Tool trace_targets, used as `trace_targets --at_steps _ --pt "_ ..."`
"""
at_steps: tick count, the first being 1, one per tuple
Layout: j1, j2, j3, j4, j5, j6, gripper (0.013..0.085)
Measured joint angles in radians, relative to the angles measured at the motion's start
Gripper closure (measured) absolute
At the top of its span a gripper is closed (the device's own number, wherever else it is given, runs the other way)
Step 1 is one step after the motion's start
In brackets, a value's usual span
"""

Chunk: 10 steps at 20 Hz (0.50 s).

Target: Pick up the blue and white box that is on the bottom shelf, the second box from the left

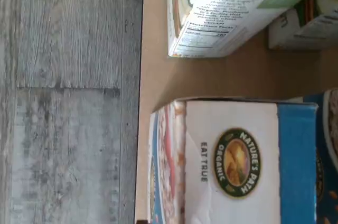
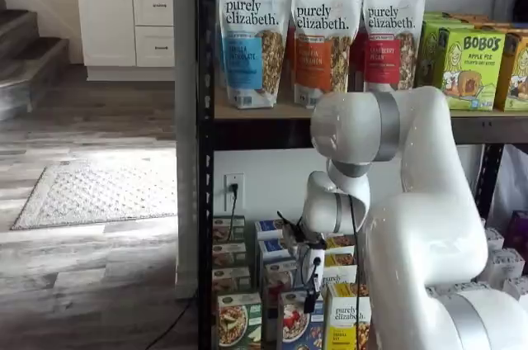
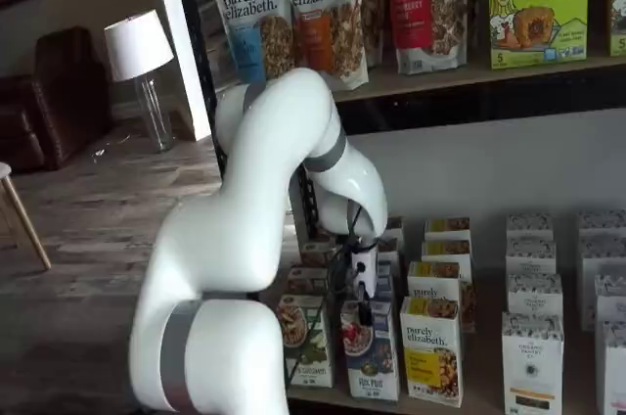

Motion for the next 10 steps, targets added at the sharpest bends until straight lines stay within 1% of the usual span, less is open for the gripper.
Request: trace_targets --at_steps 3,7,10 --pt "0.005 0.02 -0.024 -0.026 0.019 0.027 0.013" --pt "0.009 0.043 -0.062 -0.06 0.07 0.062 0.013" --pt "0.012 0.053 -0.072 -0.062 0.073 0.067 0.013"
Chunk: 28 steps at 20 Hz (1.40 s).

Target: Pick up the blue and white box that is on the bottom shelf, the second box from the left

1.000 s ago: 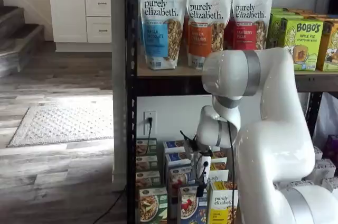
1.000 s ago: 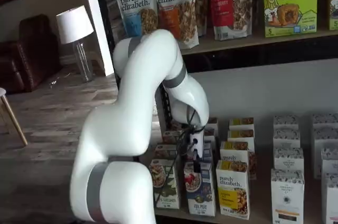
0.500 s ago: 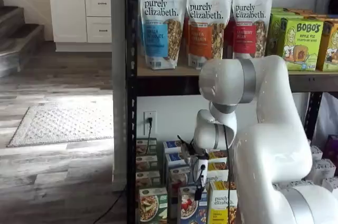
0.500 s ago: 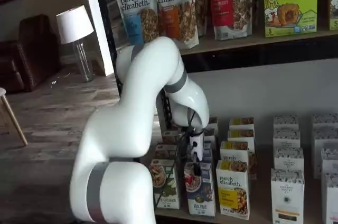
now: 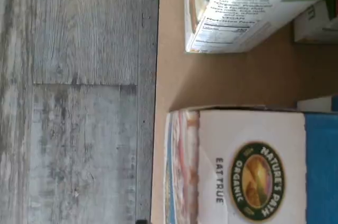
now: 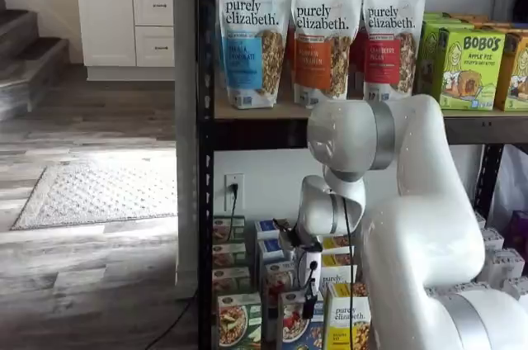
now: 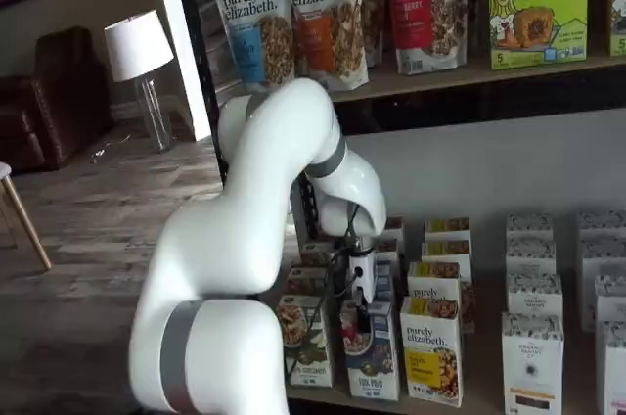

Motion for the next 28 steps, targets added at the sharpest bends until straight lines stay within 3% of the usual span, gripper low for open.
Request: trace_targets --at_steps 10,12,13,15,19,28 --pt "0.007 0.022 -0.012 -0.015 -0.012 0.019 0.013" --pt "0.008 0.026 -0.014 -0.015 -0.012 0.021 0.021" --pt "0.009 0.027 -0.014 -0.014 -0.013 0.02 0.021" --pt "0.011 0.03 -0.017 -0.013 -0.012 0.021 0.029" --pt "0.015 0.036 -0.021 -0.009 -0.012 0.021 0.037" --pt "0.016 0.033 -0.008 -0.018 -0.032 0.03 0.037"
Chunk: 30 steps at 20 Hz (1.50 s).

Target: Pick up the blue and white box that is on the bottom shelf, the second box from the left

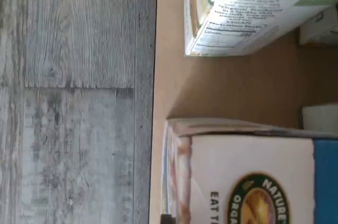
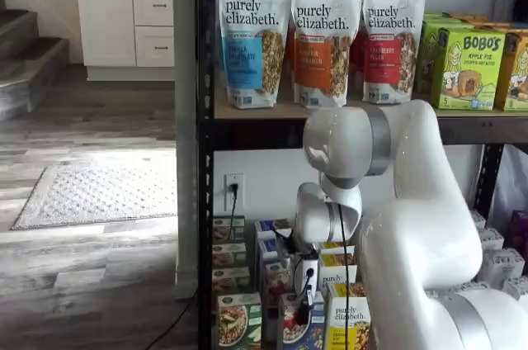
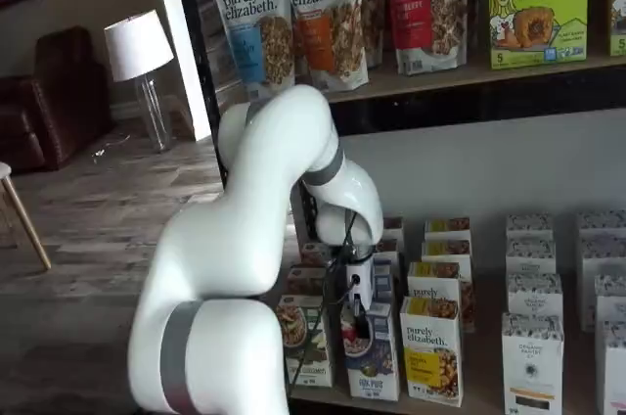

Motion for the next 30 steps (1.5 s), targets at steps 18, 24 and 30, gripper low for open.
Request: trace_targets --at_steps 18,24,30 --pt "-0.009 -0.048 0.069 0.0 -0.022 -0.01 0.057" --pt "-0.005 -0.121 0.182 0.011 -0.057 -0.018 0.057" --pt "0.013 -0.238 0.376 -0.004 -0.141 0.01 0.057"
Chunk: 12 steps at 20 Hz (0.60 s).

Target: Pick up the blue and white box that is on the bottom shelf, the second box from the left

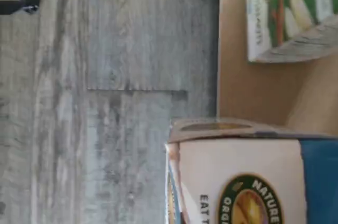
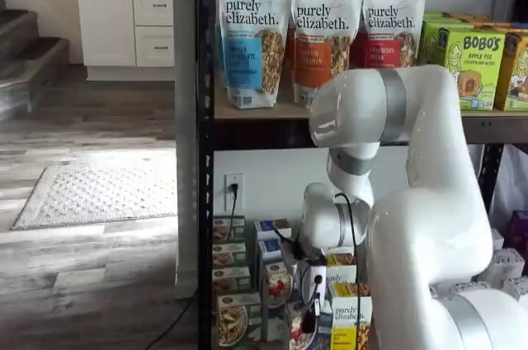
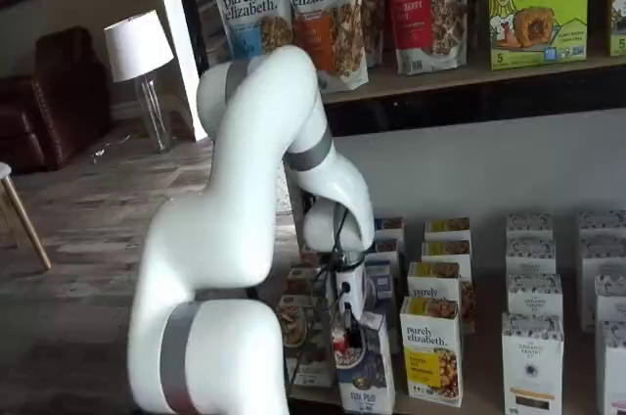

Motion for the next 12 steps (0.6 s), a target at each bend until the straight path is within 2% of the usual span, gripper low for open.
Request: trace_targets --at_steps 8,12 --pt "0.011 -0.168 0.261 0.033 -0.118 -0.024 0.057" --pt "0.02 -0.271 0.371 0.071 -0.126 -0.051 0.057"
